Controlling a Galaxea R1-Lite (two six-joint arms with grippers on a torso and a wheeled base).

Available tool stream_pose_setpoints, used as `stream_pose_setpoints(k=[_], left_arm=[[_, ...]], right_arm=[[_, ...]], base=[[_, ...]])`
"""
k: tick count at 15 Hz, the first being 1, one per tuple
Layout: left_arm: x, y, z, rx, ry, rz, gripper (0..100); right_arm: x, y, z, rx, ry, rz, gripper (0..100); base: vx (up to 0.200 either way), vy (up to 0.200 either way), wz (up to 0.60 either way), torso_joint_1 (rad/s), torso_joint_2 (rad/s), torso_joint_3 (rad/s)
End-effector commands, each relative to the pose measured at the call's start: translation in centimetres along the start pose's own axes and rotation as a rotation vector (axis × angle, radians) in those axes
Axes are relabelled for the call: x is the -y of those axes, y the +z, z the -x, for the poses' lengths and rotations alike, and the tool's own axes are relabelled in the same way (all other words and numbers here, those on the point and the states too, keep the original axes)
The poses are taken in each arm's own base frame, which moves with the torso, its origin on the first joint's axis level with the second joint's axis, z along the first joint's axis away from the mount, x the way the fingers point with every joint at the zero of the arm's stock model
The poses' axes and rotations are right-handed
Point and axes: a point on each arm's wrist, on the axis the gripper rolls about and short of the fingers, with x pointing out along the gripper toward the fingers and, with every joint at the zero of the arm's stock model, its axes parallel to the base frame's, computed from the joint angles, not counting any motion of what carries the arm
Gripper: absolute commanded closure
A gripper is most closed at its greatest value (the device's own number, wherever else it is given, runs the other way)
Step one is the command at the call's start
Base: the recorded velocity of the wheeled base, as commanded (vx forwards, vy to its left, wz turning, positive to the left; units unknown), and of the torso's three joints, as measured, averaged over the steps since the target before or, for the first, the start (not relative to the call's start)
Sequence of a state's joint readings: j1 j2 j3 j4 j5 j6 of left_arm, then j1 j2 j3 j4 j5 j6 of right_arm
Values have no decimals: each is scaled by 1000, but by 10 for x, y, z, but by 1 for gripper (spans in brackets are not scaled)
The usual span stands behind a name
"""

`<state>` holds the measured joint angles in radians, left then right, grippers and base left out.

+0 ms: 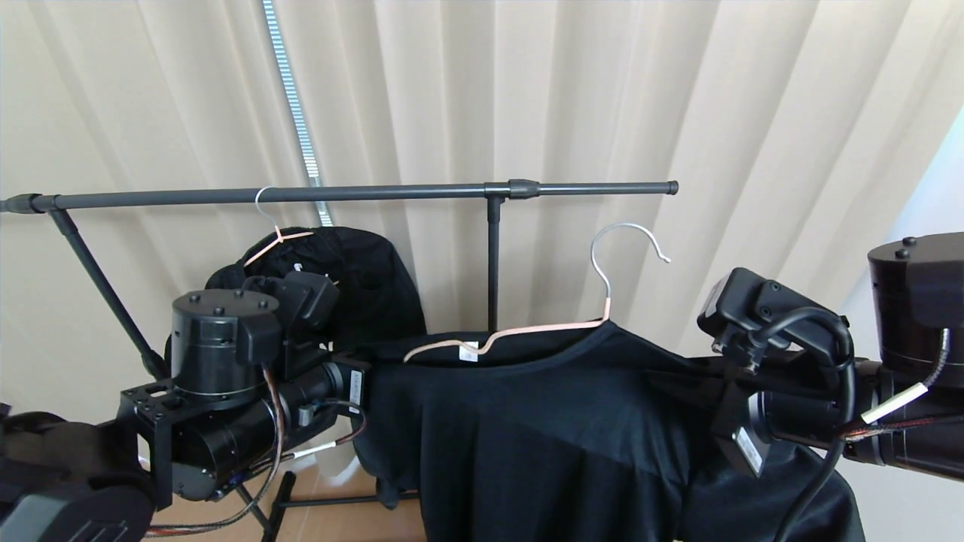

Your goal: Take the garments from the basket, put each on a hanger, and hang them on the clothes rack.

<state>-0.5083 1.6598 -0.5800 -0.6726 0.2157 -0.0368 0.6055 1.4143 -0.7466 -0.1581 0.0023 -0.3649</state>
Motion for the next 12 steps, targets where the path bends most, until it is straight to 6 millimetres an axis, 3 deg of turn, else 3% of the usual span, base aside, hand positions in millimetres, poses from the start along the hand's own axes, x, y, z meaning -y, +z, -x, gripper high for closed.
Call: stream_pose_setpoints(k=[1, 7, 12], left_arm=[[6, 36, 26, 93, -46, 7, 100], [17, 52, 31, 24, -81, -24, 100], [41, 65, 41, 6, -163, -64, 100]], right_arm=[[-2, -4, -6, -4, 19, -16, 100], [-5, -3, -6, 41, 93, -46, 100], [-13, 2, -17, 73, 136, -111, 100]], base=[[0, 0, 0, 0, 0, 0], [0, 0, 0, 0, 0, 0], [0, 0, 0, 0, 0, 0]])
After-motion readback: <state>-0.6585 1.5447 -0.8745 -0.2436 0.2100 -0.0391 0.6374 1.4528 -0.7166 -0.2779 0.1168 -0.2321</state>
